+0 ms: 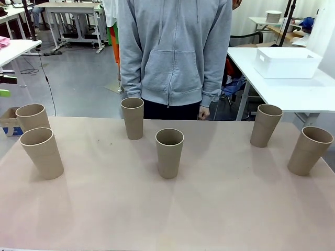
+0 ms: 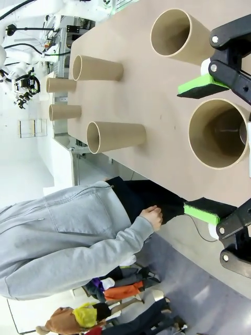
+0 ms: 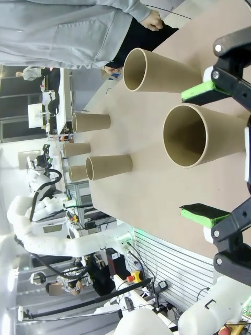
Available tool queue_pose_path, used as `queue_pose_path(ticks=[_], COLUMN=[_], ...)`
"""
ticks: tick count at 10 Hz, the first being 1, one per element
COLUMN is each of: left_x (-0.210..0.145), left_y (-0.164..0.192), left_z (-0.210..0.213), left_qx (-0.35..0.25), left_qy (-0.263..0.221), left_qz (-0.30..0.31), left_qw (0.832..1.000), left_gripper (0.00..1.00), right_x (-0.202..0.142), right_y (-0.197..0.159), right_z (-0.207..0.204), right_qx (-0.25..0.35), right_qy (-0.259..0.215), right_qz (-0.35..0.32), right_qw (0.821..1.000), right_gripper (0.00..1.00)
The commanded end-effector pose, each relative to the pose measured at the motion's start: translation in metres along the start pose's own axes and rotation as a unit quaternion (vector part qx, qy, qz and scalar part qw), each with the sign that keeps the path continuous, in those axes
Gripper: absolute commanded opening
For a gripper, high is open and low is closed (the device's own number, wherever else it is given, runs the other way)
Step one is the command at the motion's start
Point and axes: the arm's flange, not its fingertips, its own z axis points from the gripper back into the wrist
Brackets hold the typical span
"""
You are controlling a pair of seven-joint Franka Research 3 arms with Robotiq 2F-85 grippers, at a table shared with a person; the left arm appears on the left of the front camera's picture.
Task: Stack the cups and store them in the basket.
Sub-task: Pick up two Reusable plastic cups , one in each hand.
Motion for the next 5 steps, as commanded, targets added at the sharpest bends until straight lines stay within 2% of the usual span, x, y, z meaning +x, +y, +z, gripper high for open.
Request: queue_pose_path(ticks=[1,5], left_x=[-0.011,-0.053], left_y=[-0.004,-0.004], left_z=[0.016,0.067], left_qx=[-0.014,-0.011], left_qy=[-0.02,-0.055], left_qz=[-0.014,-0.027], left_qw=[1.0,0.998], left_gripper=[1.0,1.0], right_x=[-0.011,-0.043], right_y=[0.002,0.002], right_z=[-0.002,-0.012], right_qx=[0.02,0.058], right_qy=[-0.003,0.003], right_qz=[0.02,0.049], right_qw=[1.0,0.997], right_gripper=[1.0,1.0])
